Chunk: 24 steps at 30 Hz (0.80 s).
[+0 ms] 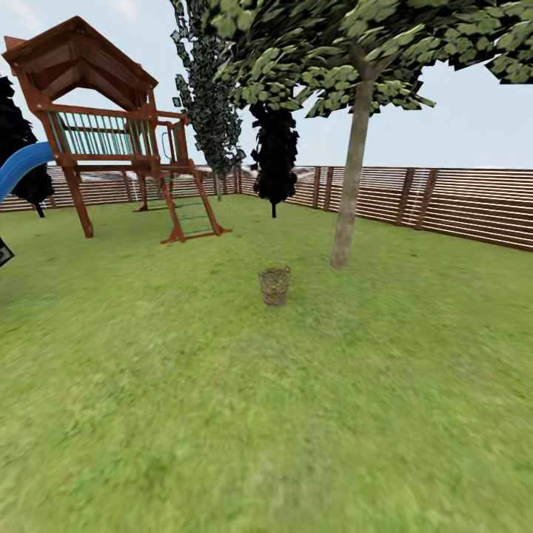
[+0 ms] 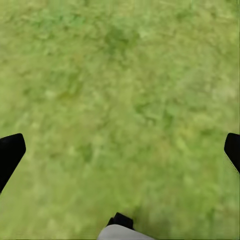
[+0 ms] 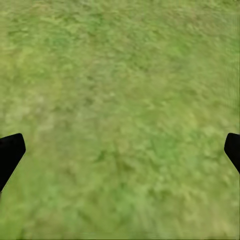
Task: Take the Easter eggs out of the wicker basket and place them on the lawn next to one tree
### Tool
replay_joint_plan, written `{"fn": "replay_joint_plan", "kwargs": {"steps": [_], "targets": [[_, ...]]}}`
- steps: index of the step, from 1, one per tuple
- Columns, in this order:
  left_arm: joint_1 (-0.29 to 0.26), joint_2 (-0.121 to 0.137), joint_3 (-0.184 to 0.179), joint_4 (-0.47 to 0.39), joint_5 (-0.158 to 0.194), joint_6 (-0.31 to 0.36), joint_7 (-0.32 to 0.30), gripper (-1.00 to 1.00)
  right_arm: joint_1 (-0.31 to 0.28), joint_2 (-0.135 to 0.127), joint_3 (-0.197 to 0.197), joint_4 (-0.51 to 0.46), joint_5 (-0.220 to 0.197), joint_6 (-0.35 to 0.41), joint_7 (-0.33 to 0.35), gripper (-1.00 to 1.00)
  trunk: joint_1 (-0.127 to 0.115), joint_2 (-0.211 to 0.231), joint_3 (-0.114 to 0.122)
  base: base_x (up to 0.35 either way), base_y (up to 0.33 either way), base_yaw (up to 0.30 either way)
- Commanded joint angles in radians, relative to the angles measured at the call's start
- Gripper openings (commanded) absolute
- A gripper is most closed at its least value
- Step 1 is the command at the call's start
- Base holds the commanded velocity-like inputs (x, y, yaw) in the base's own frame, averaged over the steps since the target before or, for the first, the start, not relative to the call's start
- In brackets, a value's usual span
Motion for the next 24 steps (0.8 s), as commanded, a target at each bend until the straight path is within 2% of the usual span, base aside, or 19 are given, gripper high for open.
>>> {"fn": "replay_joint_plan", "kwargs": {"steps": [1,24], "targets": [[-0.001,0.000,-0.002,0.000,0.005,-0.003,0.000,1.00,-0.001,0.000,-0.001,0.001,0.000,-0.003,-0.001,1.00,0.001,-0.002,-0.002,0.342,0.071,0.000],[-0.001,0.000,-0.001,0.000,0.005,-0.003,0.000,1.00,-0.001,0.000,-0.001,0.001,0.000,-0.002,-0.001,1.00,0.001,-0.002,-0.014,0.342,0.071,0.032]]}}
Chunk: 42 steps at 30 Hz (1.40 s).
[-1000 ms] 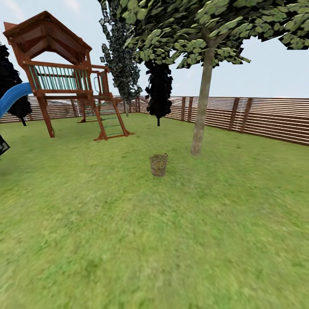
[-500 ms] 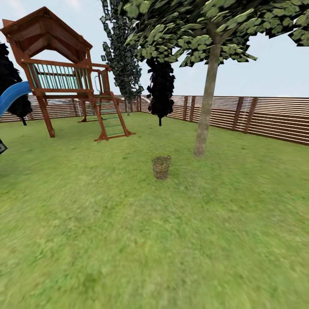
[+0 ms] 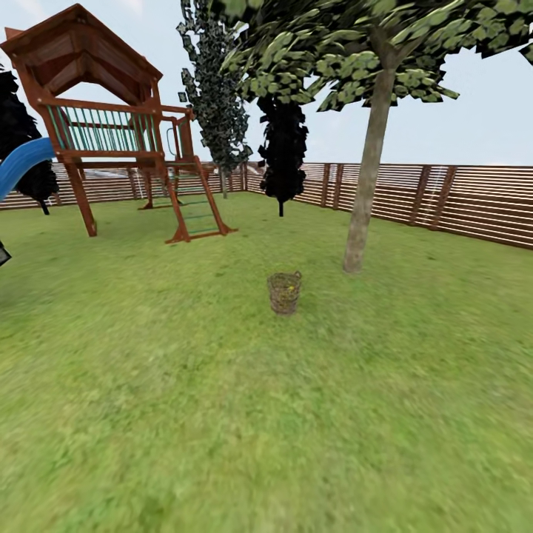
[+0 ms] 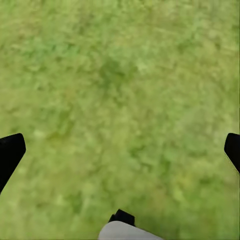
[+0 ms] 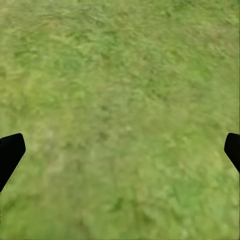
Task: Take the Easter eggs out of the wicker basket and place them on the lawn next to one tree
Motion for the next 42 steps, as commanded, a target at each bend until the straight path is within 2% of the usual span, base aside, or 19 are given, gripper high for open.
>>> {"fn": "replay_joint_plan", "kwargs": {"steps": [1,22,42], "targets": [[-0.001,0.000,-0.002,0.000,0.005,-0.003,0.000,1.00,-0.001,0.000,-0.001,0.000,0.000,-0.003,-0.001,1.00,0.001,-0.002,-0.002,0.342,0.071,0.009],[-0.001,0.000,-0.001,0.000,0.005,-0.003,0.000,1.00,-0.001,0.000,0.000,0.001,0.003,-0.004,0.000,1.00,0.001,-0.002,0.001,0.342,0.075,-0.040],[-0.001,0.000,-0.001,0.000,0.005,-0.003,-0.001,1.00,-0.001,0.000,0.002,0.002,0.005,-0.004,0.000,1.00,0.001,-0.002,0.009,0.342,0.109,-0.140]]}}
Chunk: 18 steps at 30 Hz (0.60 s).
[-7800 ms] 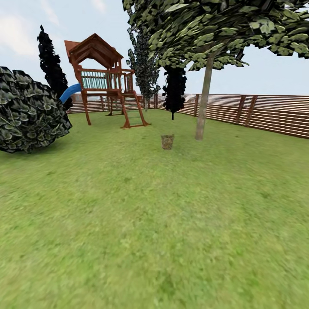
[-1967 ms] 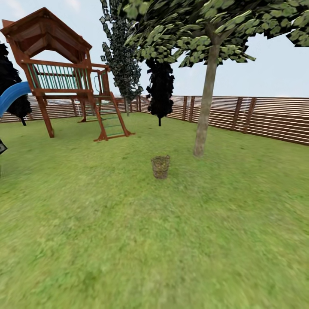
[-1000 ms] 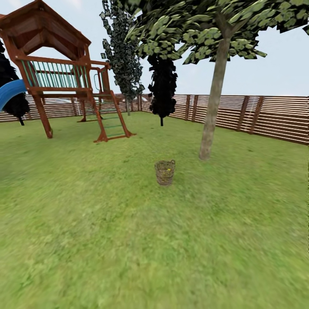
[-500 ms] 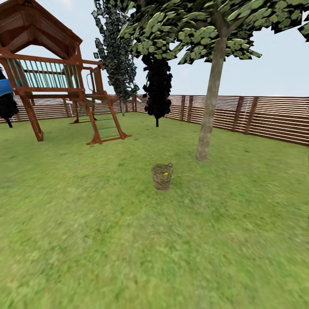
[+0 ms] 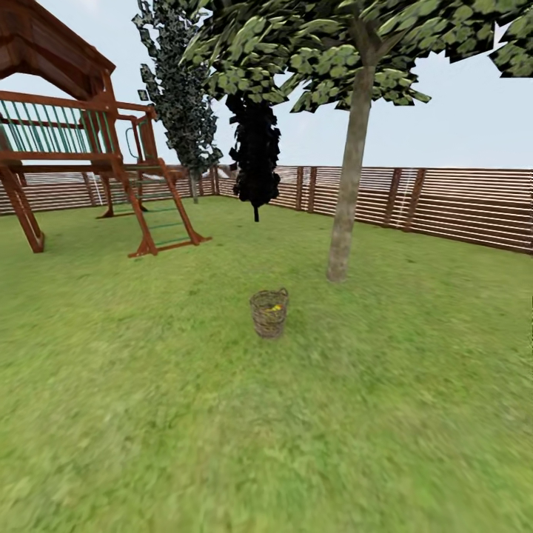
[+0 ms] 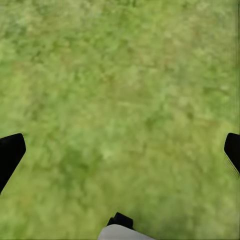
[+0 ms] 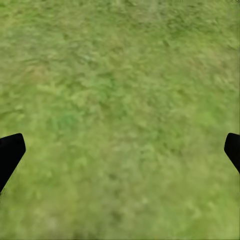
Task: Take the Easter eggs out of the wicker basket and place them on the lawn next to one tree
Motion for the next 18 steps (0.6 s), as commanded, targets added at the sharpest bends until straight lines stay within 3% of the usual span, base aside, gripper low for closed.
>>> {"fn": "replay_joint_plan", "kwargs": {"steps": [1,10,18], "targets": [[-0.001,0.000,-0.001,0.000,0.006,-0.003,0.000,1.00,-0.001,0.000,0.000,0.001,0.001,-0.003,-0.002,1.00,0.001,-0.002,-0.001,0.342,0.131,-0.142],[-0.001,0.000,-0.001,0.000,0.006,-0.003,0.000,1.00,0.000,0.001,0.003,0.001,0.001,-0.003,-0.002,1.00,0.001,-0.002,0.007,0.342,0.132,-0.145],[-0.001,0.000,-0.002,0.000,0.006,-0.003,-0.002,1.00,-0.001,0.001,0.003,0.001,0.001,-0.003,-0.002,1.00,0.001,-0.002,0.010,0.342,0.138,-0.037]]}}
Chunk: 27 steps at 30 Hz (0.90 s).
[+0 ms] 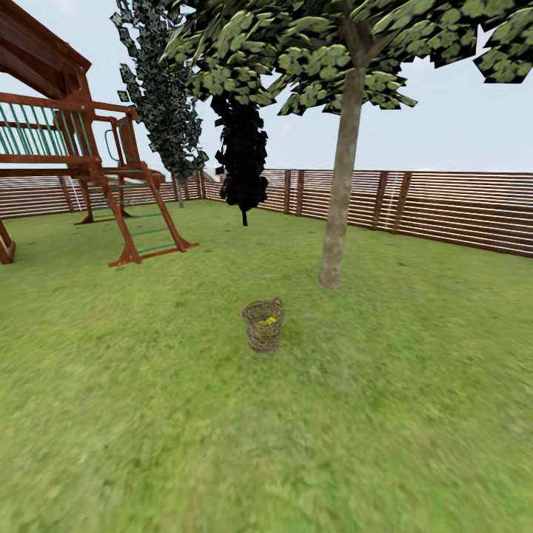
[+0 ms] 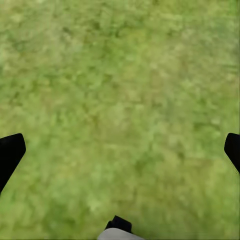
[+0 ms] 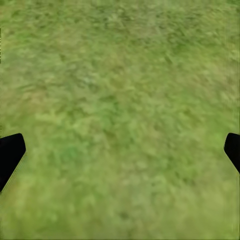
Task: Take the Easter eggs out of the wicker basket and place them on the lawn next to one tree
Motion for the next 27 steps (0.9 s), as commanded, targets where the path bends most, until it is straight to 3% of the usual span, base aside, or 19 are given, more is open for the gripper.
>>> {"fn": "replay_joint_plan", "kwargs": {"steps": [1,27], "targets": [[-0.001,0.000,-0.001,0.001,0.005,-0.003,0.000,1.00,-0.001,0.000,0.000,0.001,0.001,-0.003,-0.002,1.00,0.001,-0.002,-0.002,0.342,0.142,-0.004],[-0.001,0.000,-0.001,0.001,0.006,-0.003,0.003,1.00,0.000,-0.001,-0.005,0.001,-0.004,-0.001,-0.004,1.00,0.001,-0.002,-0.002,0.342,0.144,0.000]]}}
